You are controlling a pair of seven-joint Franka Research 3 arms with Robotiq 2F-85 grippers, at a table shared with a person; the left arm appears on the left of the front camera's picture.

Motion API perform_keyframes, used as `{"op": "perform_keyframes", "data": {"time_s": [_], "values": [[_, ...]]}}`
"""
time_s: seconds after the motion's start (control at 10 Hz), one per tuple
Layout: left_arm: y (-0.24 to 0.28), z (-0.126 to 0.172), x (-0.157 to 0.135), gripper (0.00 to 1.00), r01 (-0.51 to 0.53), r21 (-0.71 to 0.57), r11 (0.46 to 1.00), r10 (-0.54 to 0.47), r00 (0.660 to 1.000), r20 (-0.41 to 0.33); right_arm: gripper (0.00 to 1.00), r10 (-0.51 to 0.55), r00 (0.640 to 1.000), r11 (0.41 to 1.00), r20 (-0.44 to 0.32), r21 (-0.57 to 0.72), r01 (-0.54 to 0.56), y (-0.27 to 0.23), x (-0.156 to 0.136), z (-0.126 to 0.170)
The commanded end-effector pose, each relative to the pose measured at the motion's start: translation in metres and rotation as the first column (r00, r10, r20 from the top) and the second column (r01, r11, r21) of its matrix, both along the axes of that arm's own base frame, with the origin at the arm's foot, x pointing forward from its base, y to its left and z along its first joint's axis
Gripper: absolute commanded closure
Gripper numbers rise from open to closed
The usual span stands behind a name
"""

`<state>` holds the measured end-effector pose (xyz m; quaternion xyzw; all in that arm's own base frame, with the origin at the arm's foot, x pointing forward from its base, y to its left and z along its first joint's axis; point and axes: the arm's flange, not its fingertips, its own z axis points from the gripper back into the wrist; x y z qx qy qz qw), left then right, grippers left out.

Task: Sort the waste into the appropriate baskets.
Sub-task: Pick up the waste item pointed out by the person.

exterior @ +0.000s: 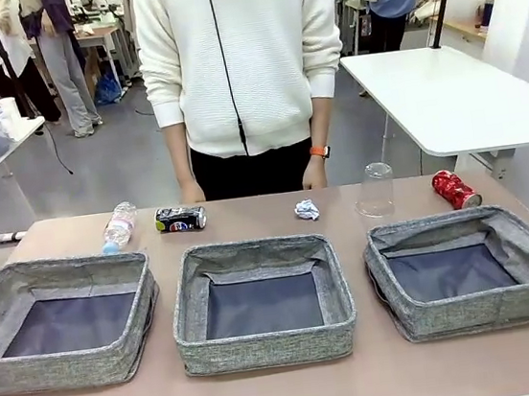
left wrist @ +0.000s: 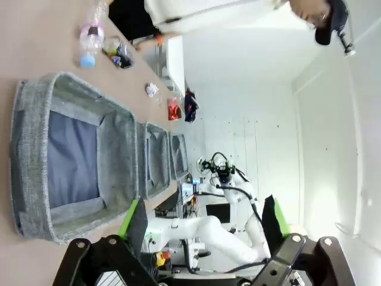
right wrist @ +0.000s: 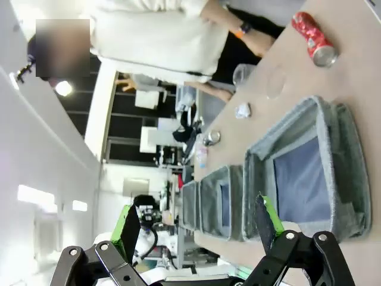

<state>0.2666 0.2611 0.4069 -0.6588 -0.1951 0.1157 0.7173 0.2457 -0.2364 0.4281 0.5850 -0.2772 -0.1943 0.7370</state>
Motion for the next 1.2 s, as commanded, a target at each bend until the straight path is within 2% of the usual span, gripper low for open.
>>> {"op": "perform_keyframes", "data": {"time_s": [0.0,1.1], "values": [[-0.0101,0.0301,0.0000,0.00,0.123,0.120,0.985,-0.131,0.990,0.057,0.00,0.083,0.996,0.996,0.037,-0.043,-0.082,0.0103,-0.0144,0.0186],[-0.0101,0.0301,0.0000,0.00,0.123,0.120,0.985,-0.131,0.990,0.057,0.00,0.083,0.996,0.996,0.037,-0.043,-0.082,0.0103,-0.0144,0.0186]]}}
